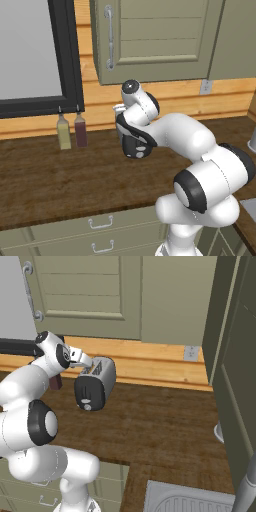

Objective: Start the toaster. Once the lever pops up, take the bread to the plate on the dining counter.

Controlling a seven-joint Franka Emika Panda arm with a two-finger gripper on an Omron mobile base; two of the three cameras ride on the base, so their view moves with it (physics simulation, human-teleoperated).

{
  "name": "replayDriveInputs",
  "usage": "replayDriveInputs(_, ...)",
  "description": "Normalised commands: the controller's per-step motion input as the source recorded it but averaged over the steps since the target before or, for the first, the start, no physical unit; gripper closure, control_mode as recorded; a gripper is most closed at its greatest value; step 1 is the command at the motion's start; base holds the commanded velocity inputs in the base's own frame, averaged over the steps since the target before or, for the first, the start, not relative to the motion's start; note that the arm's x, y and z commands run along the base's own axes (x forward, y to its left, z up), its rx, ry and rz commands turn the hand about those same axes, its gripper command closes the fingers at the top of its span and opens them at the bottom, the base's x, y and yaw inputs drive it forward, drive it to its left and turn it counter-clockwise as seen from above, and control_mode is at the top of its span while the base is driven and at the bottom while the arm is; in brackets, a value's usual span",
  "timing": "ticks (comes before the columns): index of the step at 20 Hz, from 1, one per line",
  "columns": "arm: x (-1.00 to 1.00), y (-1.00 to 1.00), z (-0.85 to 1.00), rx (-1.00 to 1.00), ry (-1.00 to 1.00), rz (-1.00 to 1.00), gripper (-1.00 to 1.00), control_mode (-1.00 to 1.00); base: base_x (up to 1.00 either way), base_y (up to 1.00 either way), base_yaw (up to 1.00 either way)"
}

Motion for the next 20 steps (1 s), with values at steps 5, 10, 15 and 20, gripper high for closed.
replayDriveInputs(5, 0.00, 0.00, 0.00, 0.00, 0.00, 0.00, -1.00, -1.00, 0.00, 0.00, 0.00)
replayDriveInputs(10, 0.00, 0.00, 0.00, 0.00, 0.00, 0.00, -1.00, -1.00, 0.00, 0.00, 0.00)
replayDriveInputs(15, 0.00, 0.00, 0.00, 0.00, 0.00, 0.00, -1.00, -1.00, 0.00, 0.00, 0.00)
replayDriveInputs(20, 0.00, 0.00, 0.00, 0.00, 0.00, 0.00, -1.00, -1.00, 0.00, 0.00, 0.00)
